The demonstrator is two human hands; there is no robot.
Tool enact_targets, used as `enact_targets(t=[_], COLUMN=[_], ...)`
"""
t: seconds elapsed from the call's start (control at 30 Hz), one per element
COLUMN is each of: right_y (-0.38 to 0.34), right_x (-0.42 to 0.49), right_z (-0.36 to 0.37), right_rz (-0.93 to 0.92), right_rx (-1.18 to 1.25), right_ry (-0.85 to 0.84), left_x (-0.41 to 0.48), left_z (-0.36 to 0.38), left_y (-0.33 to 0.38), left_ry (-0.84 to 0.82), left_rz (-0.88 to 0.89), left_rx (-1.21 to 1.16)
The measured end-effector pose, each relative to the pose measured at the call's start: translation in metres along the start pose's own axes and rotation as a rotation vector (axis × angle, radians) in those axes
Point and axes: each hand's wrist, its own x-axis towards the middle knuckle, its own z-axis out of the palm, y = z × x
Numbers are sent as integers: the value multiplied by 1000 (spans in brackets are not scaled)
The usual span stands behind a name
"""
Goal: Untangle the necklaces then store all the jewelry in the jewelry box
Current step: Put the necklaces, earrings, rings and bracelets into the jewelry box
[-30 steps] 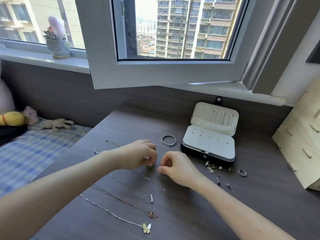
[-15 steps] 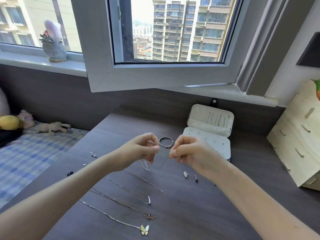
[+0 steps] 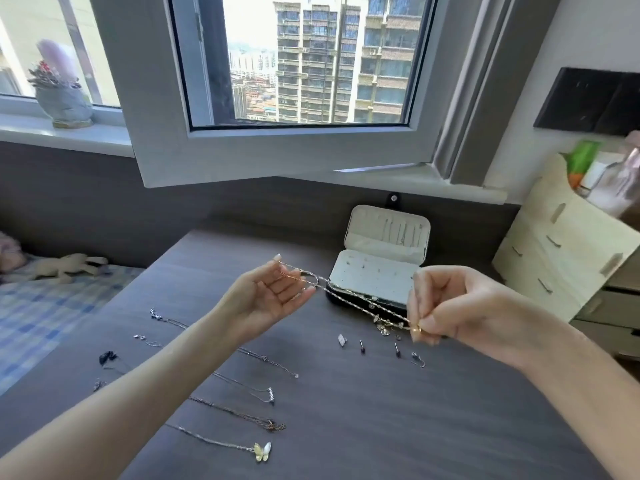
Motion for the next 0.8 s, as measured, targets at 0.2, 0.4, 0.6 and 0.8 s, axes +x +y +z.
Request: enact_targets(t=[0.2,0.4,0.6,0.8], right_y=[44,76,66,19], right_x=[-15,-12,-17,-10], right_z=[16,34,38,32], right_rz=[243,193,62,45], right_rx=[-595,-929,-1130,-362], right_ry=[12,130,199,313], left_x=[-5,-25,-48,-59], left_z=[31,79,121,149], left_y=[7,9,-1,1], left_ry=[-38,-163,-302,-447], left_rz=[23,263,453,358], left_rx=[433,1343,1845,1833])
